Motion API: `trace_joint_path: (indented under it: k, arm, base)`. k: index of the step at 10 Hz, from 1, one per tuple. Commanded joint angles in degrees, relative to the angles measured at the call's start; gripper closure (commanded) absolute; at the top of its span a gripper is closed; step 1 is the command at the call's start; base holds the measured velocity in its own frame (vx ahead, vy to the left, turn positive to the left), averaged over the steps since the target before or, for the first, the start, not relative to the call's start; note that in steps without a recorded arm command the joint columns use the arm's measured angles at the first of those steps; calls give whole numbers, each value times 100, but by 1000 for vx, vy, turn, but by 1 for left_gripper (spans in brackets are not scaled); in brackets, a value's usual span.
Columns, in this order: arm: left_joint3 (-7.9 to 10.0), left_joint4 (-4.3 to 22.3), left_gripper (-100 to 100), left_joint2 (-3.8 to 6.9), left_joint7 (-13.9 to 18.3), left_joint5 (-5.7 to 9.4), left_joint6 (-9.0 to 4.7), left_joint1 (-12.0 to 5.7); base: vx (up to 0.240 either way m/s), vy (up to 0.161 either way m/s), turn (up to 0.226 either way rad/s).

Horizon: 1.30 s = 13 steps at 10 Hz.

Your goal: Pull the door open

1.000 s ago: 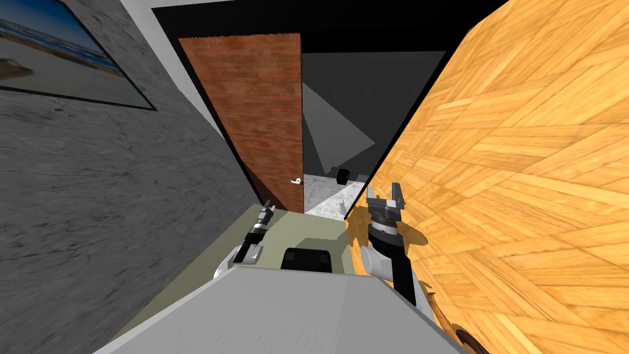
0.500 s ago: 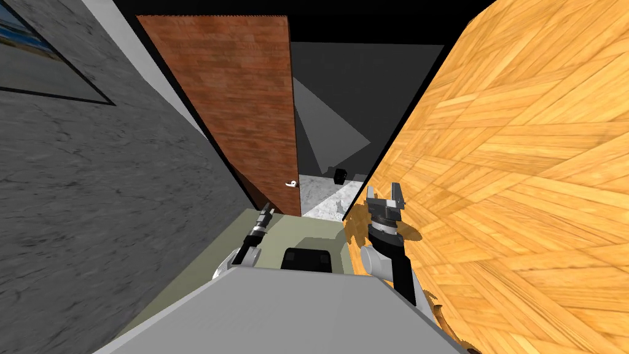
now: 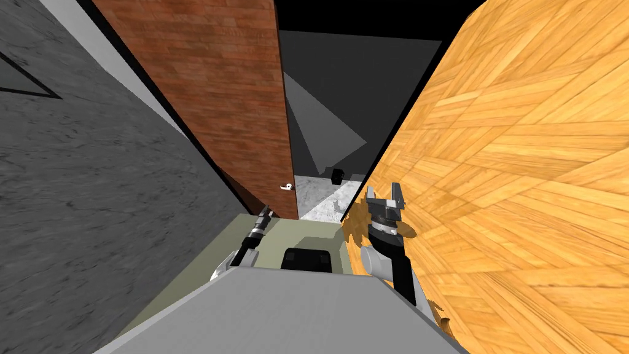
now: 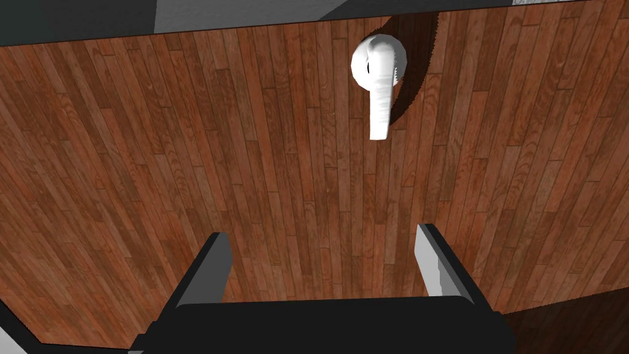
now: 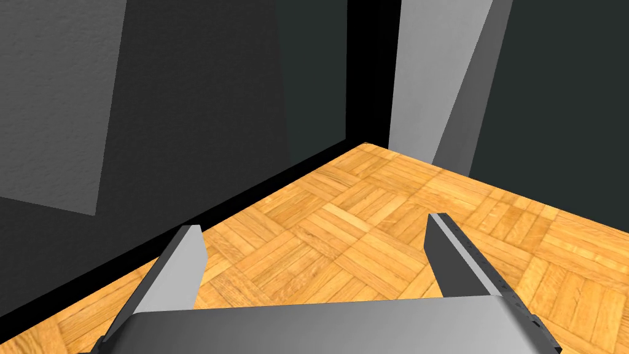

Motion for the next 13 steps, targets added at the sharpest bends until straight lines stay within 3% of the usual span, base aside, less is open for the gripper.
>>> trace_joint_path:
  k: [1, 12, 13]
  arm:
    - [-7, 255, -100, 36, 39, 24, -92, -89]
    - [-57, 1506, -100, 262, 263, 169, -515, -431]
    - [-54, 1457, -100, 241, 241, 158, -494, -433]
  base:
    - [122, 5, -63]
    - [110, 6, -68]
    - [67, 17, -15]
